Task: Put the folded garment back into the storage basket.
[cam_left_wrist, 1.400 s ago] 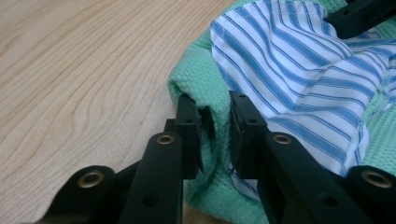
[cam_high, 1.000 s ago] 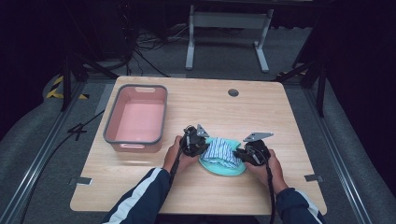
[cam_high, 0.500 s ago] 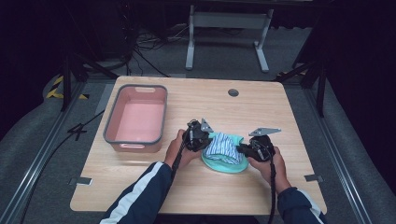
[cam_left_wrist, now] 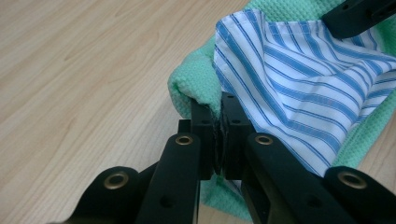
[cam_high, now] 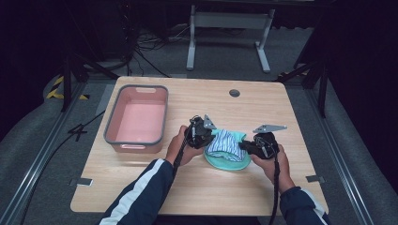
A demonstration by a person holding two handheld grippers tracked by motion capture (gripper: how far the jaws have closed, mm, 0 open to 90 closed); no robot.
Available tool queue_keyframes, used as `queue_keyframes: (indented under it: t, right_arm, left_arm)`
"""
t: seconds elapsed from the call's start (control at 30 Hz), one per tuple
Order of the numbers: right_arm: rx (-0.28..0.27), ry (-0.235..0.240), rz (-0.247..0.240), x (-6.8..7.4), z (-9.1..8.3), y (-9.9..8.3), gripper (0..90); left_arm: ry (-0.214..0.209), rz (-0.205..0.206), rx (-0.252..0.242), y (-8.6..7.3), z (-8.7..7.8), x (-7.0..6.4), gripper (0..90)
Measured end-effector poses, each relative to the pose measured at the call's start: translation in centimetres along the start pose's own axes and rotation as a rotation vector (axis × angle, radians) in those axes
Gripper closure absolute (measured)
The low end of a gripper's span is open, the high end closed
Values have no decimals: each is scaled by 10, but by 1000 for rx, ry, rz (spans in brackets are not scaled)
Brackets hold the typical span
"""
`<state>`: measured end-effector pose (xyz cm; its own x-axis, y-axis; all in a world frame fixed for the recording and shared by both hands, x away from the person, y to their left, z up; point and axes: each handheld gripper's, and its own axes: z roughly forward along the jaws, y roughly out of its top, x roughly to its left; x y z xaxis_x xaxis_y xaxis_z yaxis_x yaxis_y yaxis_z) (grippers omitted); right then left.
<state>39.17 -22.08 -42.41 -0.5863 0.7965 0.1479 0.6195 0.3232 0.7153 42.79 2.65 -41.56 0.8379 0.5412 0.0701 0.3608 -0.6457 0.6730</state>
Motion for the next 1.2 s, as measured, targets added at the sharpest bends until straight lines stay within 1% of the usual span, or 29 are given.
queue_keyframes:
  t: [0.07, 0.13, 0.17, 0.2, 0.3, 0.37, 0.43, 0.47, 0.6, 0.63, 0.67, 0.7, 0.8, 0.83, 0.87, 0.9, 1.0, 1.03, 1.07, 1.1, 1.13, 1.2]
  right_arm:
    - [-14, 3, 6, 2, -3, 5, 825]
    - [-19, 2, 2, 3, -4, 7, 824]
    - [-22, 3, 6, 4, -4, 8, 825]
    - [-24, 4, -3, 6, -4, 12, 824]
    - [-25, 5, -6, 8, -4, 15, 824]
    - [-28, 4, -6, 10, -5, 19, 824]
    - [-32, 3, -14, 12, -6, 26, 824]
    - [-32, 3, -14, 12, -6, 26, 824]
    - [-55, 8, -19, 15, -13, 38, 824]
    - [-57, 8, -30, 17, -14, 41, 824]
    - [-58, 10, -28, 18, -14, 43, 824]
    - [-63, 12, -36, 20, -15, 46, 824]
    - [-69, 13, -49, 25, -18, 55, 824]
    - [-69, 13, -49, 25, -18, 55, 824]
    - [-78, 14, -58, 28, -19, 61, 823]
    - [-79, 15, -60, 29, -19, 63, 823]
    - [-83, 18, -70, 32, -19, 69, 823]
    - [-85, 16, -79, 35, -19, 73, 823]
    - [-86, 14, -84, 37, -19, 76, 823]
    - [-85, 14, -100, 40, -17, 81, 823]
    - [-85, 14, -100, 40, -17, 81, 823]
    - [-84, 10, -122, 45, -13, 87, 823]
  left_arm:
    - [6, -10, -10, 2, -6, 3, 866]
    - [5, -12, -13, 2, -7, 4, 866]
    - [8, -12, -11, 3, -9, 6, 866]
    - [12, -9, -6, 4, -12, 8, 866]
    - [19, -7, -7, 4, -15, 10, 866]
    - [23, 1, -2, 6, -20, 11, 866]
    - [27, 5, -7, 7, -23, 12, 866]
    - [31, 1, -13, 7, -26, 13, 866]
    - [43, -2, -30, 10, -39, 18, 866]
    - [46, -5, -34, 10, -41, 19, 866]
    - [54, 1, -37, 11, -44, 20, 866]
    - [56, -5, -44, 11, -47, 20, 866]
    - [70, -3, -58, 12, -59, 24, 866]
    - [70, -3, -58, 12, -59, 24, 866]
    - [79, 2, -64, 12, -64, 27, 866]
    - [81, -6, -68, 11, -67, 28, 866]
    - [89, -11, -80, 10, -74, 30, 866]
    - [96, -4, -81, 9, -77, 32, 866]
    - [98, -10, -84, 8, -79, 33, 866]
    - [109, -25, -94, 6, -83, 36, 865]
    - [109, -25, -94, 6, -83, 36, 865]
    - [124, -36, -103, 4, -88, 38, 865]
